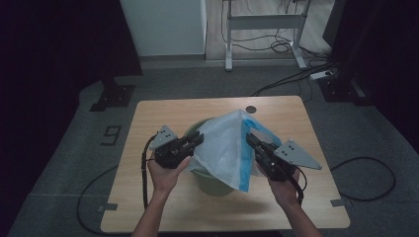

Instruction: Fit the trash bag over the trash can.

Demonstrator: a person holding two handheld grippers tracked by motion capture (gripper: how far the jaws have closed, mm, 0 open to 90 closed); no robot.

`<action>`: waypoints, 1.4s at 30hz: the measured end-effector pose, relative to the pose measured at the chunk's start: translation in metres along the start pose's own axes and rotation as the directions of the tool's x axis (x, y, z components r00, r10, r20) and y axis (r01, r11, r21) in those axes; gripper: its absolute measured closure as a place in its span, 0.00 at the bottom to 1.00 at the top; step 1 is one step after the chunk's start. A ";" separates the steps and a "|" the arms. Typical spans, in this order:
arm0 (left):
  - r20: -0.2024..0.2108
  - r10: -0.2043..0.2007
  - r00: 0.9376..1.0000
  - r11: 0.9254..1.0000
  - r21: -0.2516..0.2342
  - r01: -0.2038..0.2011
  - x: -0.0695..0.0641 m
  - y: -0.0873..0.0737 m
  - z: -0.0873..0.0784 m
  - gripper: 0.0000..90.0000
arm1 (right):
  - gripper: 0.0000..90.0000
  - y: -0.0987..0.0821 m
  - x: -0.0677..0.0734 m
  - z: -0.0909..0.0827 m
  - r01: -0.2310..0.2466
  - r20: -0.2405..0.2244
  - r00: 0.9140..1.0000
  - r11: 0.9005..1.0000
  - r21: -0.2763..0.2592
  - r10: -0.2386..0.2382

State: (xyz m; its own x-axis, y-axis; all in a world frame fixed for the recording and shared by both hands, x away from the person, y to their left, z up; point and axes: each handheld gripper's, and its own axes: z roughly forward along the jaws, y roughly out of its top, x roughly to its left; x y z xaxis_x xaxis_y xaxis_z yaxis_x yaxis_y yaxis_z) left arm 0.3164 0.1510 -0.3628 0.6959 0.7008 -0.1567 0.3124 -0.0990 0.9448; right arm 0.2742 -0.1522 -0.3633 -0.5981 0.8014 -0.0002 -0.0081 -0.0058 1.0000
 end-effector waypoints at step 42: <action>0.005 -0.188 0.982 0.963 -0.195 0.185 0.040 -0.024 -0.055 1.00 | 0.99 -0.032 -0.037 -0.018 -0.142 0.095 0.986 0.988 0.066 0.136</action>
State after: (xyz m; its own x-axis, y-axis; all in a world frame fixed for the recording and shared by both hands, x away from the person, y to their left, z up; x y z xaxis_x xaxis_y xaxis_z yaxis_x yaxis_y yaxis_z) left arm 0.3011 0.2207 -0.3755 0.6279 0.7034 -0.3330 0.3037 0.1726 0.9370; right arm 0.2822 -0.1924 -0.3951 -0.5146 0.8465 0.1364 0.1299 -0.0803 0.9883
